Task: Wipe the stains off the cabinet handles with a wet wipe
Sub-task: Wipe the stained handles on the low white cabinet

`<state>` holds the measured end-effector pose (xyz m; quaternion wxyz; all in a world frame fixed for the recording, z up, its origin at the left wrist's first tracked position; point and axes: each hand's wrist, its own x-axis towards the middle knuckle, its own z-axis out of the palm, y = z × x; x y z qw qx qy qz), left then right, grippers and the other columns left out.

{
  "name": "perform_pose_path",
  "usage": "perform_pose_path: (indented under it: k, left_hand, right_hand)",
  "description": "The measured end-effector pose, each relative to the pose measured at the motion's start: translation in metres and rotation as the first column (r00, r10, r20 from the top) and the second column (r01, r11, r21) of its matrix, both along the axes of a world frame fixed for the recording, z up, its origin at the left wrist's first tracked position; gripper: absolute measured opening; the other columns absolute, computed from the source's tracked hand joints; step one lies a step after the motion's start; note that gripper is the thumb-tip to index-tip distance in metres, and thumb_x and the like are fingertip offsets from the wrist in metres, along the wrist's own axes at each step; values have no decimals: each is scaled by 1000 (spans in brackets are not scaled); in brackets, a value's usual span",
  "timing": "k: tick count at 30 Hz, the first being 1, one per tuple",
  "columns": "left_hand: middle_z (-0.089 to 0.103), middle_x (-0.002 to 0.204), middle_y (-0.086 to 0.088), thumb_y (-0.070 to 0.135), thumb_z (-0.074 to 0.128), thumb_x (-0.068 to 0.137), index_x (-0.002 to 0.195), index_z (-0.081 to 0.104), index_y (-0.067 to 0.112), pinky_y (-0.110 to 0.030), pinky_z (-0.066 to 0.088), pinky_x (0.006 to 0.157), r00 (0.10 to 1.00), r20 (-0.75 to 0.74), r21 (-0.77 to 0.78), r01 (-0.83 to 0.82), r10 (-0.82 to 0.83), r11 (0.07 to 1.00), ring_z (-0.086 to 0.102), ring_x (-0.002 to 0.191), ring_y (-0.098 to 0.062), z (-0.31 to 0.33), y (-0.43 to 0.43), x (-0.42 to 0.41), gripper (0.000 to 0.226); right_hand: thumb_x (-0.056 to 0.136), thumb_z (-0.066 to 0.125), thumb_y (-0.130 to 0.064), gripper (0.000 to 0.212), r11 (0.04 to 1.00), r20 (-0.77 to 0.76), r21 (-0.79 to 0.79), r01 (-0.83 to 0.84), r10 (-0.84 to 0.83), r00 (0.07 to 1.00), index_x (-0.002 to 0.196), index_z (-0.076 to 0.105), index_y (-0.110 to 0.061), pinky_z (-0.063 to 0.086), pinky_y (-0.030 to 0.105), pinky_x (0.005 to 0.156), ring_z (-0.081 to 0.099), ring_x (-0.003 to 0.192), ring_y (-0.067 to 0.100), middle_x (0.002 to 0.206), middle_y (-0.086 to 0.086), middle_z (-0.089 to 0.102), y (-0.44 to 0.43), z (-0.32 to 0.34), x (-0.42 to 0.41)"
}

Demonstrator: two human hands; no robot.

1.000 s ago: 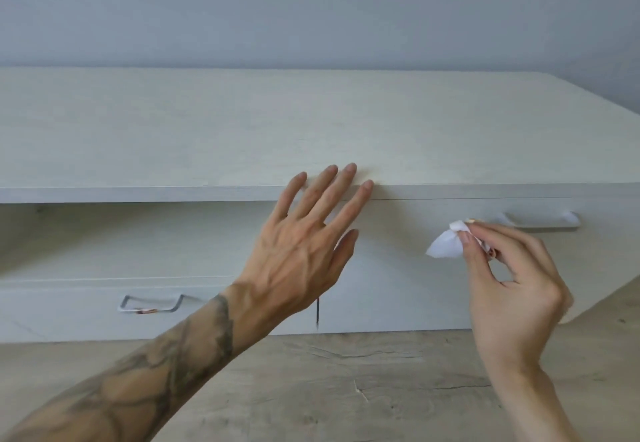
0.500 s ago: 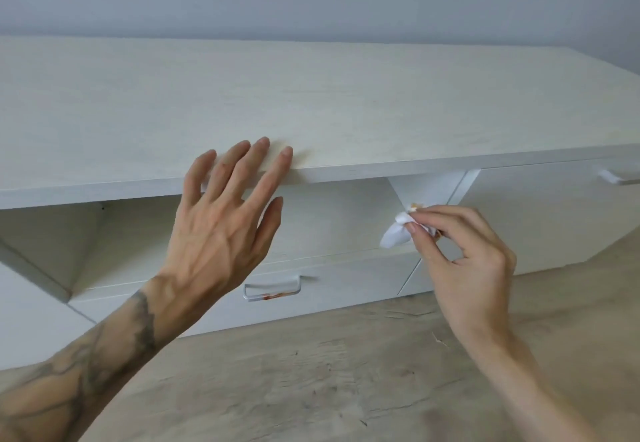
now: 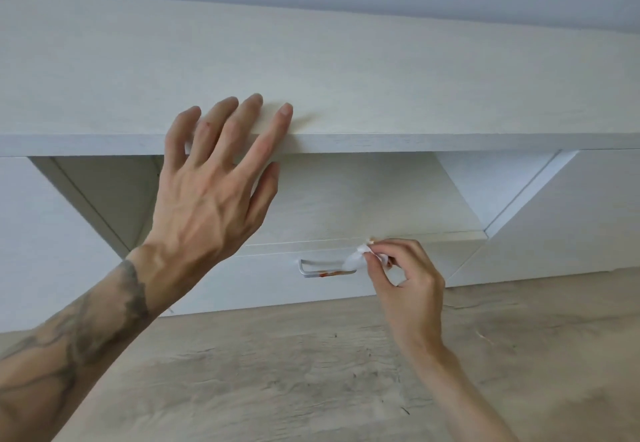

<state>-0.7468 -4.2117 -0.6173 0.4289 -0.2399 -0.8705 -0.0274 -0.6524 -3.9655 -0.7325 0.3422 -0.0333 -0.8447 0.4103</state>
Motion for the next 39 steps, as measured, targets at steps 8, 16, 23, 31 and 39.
perform_pose_path:
  k: [8,16,23,31,39]
  left_hand:
    - [37,167,-12,31,43,112,165,33,23,-53,25,120,996,-85,-23,3,-4,1000,39,149,-36,-11,-3,-15,54]
    - [17,173,-17,44,31,114,169,13,31,-79,26,116,995,64,64,67,-71,996,21,156,-51,-31,-16,-36,60]
    - [38,163,-21,30,49,110,165,30,21,-74,39,107,990,-121,42,80,-74,996,30,144,-38,-28,-10,-33,59]
    - [46,158,-19,28,52,106,162,38,19,-54,27,108,970,-239,51,64,-50,997,35,137,-34,-28,-6,-35,58]
    - [50,155,-19,28,52,106,160,41,19,-53,27,106,960,-277,48,44,-29,998,38,132,-33,-26,-4,-35,56]
  right_hand:
    - [88,82,-2,20,1000,92,-13,-14,15,996,103,81,-16,50,13,77,63,85,6,102,-9,67,-17,-55,-9]
    - [84,86,-11,21,997,-2,72,-15,15,1000,105,84,-11,62,25,90,72,102,10,108,-3,72,-18,-70,-12]
    - [83,86,-3,24,998,-64,63,10,-6,998,106,84,-10,63,28,90,73,103,9,106,-1,75,-30,-82,-15]
    - [83,85,2,26,996,-110,80,30,-21,994,107,83,-8,62,27,96,74,105,11,108,0,75,-21,-84,-12]
    - [83,85,3,25,995,-108,99,-15,26,994,106,83,-8,63,31,92,74,104,12,107,0,75,-21,-85,-14]
